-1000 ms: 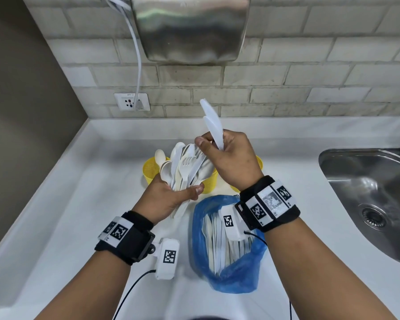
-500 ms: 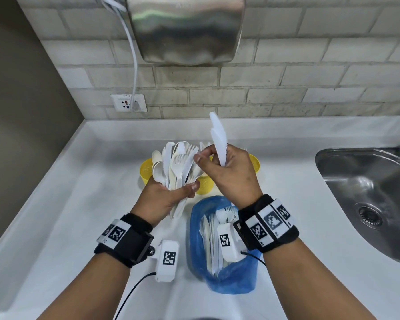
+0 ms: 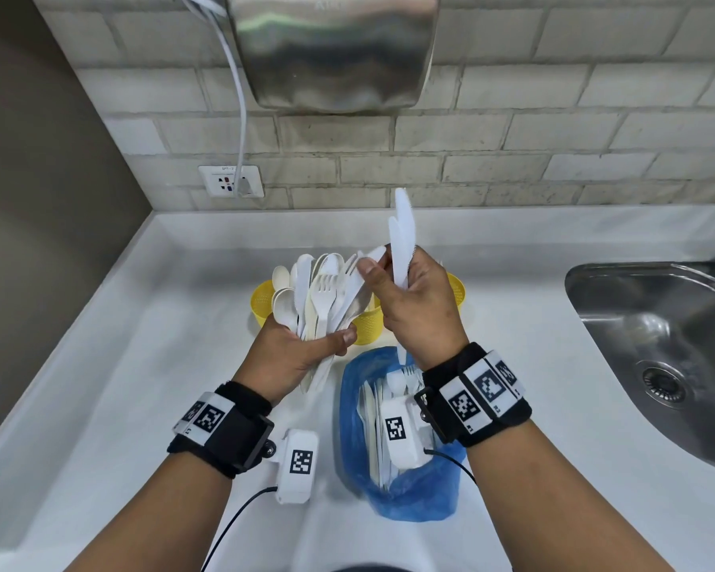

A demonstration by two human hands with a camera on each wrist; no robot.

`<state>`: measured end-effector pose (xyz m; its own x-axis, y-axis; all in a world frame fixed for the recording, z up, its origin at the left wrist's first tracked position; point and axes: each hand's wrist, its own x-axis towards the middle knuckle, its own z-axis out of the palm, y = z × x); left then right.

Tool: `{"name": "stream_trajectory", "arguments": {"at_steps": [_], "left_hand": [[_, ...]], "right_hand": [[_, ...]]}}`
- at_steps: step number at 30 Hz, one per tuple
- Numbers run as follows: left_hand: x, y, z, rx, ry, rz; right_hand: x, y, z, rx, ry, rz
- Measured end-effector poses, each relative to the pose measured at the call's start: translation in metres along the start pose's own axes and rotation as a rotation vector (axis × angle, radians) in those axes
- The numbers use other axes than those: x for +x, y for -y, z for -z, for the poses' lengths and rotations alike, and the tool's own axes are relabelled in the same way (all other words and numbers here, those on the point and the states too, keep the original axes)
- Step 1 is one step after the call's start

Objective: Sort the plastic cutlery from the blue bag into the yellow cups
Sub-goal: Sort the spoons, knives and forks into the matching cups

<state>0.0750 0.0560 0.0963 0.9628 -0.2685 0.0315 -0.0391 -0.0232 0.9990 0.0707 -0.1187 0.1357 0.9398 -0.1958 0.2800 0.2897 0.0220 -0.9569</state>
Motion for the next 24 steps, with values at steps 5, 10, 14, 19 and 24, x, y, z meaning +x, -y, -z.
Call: {"name": "stream_trajectory", "arguments": {"at_steps": [5,10,14,19,24], "left_hand": [[0.0005,-0.0025,-0.0008,-0.007,0.003,-0.013],[0.0025,-0.0042,-0.001,-0.014,0.021,-0.003],[0.003,-0.0042,-0.0032,-0.048,0.003,0.018],[0.0017,-0.0046,-0.0039,-0.043,0.006,0.039],[0.001,-0.007,-0.005,-0.032,0.015,0.037]], "right_hand": [[-0.0017,-0.0045,0.002,-0.111,0.086,-0.001],[0.0017,-0.0058,0.0032,-0.142,0.074,0.004],[0.0034,-0.0065,0.0025,-0.035,0.036,-0.019],[0.0045,-0.0064,0.0031,-0.033,0.015,-0.008],[0.0069,-0.003,0.0004,-0.006,-0.02,0.0]]}}
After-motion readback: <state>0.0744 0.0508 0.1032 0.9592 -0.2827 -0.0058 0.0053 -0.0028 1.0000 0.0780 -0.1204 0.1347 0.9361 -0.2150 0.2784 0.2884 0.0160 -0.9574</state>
